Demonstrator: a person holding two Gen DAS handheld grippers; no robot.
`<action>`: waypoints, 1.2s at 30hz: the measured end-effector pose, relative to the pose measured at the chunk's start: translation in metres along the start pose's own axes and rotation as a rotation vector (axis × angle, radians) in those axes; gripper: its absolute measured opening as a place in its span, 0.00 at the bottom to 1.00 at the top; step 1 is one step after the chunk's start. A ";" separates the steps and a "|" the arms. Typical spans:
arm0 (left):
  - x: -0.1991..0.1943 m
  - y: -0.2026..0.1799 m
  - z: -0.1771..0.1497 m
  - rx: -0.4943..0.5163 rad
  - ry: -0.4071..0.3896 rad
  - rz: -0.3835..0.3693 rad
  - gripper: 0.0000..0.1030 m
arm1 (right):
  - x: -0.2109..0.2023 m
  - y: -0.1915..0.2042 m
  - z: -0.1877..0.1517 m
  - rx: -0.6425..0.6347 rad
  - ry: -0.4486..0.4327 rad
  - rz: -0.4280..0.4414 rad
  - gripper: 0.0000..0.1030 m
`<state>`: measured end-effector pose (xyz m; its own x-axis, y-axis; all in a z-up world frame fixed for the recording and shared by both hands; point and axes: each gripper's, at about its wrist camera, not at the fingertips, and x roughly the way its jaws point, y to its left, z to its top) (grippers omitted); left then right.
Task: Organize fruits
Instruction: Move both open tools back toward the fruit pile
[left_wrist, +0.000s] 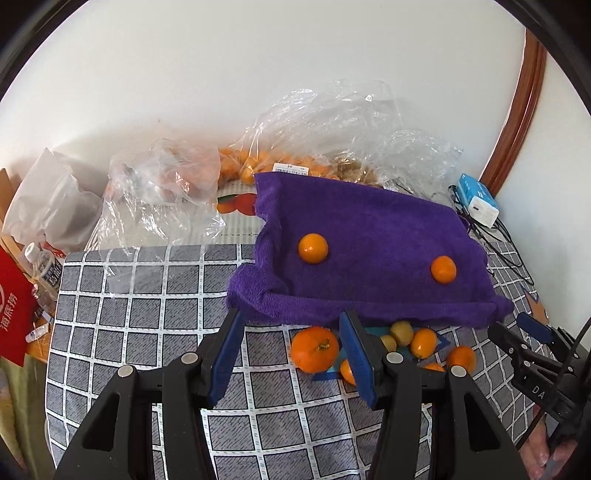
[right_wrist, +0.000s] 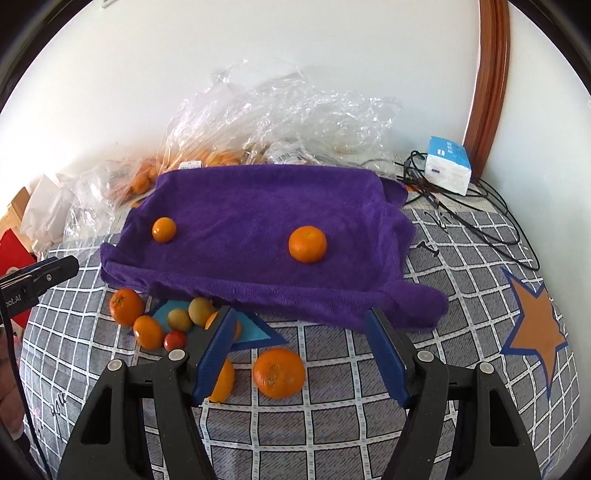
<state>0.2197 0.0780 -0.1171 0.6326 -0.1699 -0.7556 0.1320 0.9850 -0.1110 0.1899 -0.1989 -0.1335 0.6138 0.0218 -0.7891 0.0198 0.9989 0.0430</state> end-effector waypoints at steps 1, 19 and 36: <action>0.001 0.000 -0.001 0.001 0.003 0.001 0.50 | 0.002 0.000 -0.002 0.002 0.006 -0.005 0.69; 0.034 0.013 -0.026 -0.022 0.068 -0.016 0.50 | 0.035 0.004 -0.032 0.009 0.062 0.009 0.64; 0.045 0.030 -0.043 -0.065 0.111 0.007 0.50 | 0.064 0.010 -0.041 0.021 0.103 -0.023 0.64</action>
<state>0.2192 0.1010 -0.1825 0.5448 -0.1623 -0.8227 0.0762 0.9866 -0.1441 0.1970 -0.1858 -0.2089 0.5290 0.0041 -0.8486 0.0503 0.9981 0.0361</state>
